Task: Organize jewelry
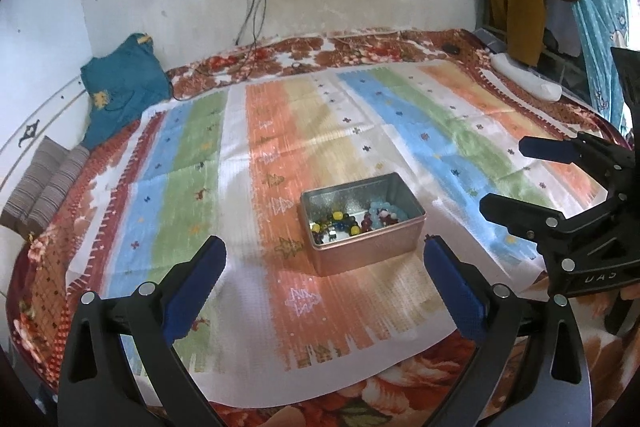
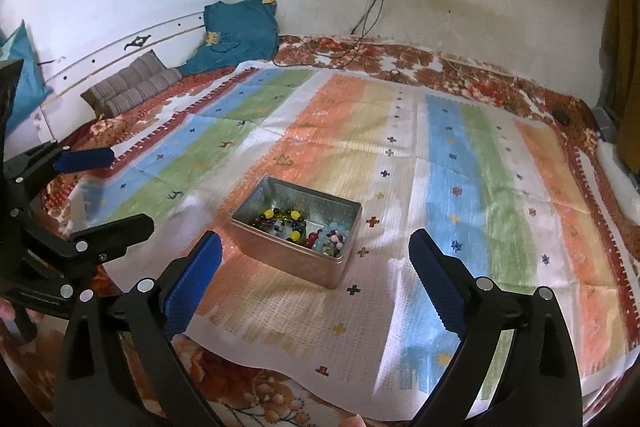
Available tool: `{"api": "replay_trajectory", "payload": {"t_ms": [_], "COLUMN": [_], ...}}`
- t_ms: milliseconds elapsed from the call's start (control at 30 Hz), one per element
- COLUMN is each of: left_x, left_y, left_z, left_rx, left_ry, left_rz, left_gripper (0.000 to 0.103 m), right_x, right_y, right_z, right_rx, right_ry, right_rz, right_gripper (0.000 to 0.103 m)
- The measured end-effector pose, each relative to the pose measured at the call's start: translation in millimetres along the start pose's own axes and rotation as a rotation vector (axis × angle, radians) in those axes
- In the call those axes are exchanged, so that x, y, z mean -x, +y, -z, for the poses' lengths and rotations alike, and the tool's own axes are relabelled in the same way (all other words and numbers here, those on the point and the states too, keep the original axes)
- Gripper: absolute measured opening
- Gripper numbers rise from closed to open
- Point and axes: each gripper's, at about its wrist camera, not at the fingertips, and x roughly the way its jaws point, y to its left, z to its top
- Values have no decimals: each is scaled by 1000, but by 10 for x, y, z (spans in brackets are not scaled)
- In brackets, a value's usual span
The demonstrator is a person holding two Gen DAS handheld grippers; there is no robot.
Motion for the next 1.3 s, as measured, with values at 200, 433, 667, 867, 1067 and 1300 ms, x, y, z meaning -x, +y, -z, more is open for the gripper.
{"api": "replay_trajectory", "payload": {"t_ms": [200, 433, 667, 867, 1067, 1300], "left_x": [55, 57, 57, 61, 64, 60], "left_y": [7, 10, 12, 18, 17, 22], "left_z": [-2, -5, -7, -8, -22, -26], "left_rx": [8, 17, 20, 28, 48, 54], "left_ry": [-30, -37, -36, -37, -39, -41], "left_rz": [3, 11, 12, 15, 19, 27], "left_gripper": [97, 97, 97, 97, 97, 97], "right_x": [63, 72, 95, 117, 115, 114], "right_y": [-11, -31, 13, 1, -3, -20], "right_z": [-4, -1, 5, 11, 9, 16], "right_rx": [-7, -23, -7, -20, -17, -18], "right_ry": [-30, -35, -44, -55, -54, -55], "right_rz": [-3, -23, -27, -32, -31, -36], "right_gripper": [96, 96, 96, 96, 96, 96]}}
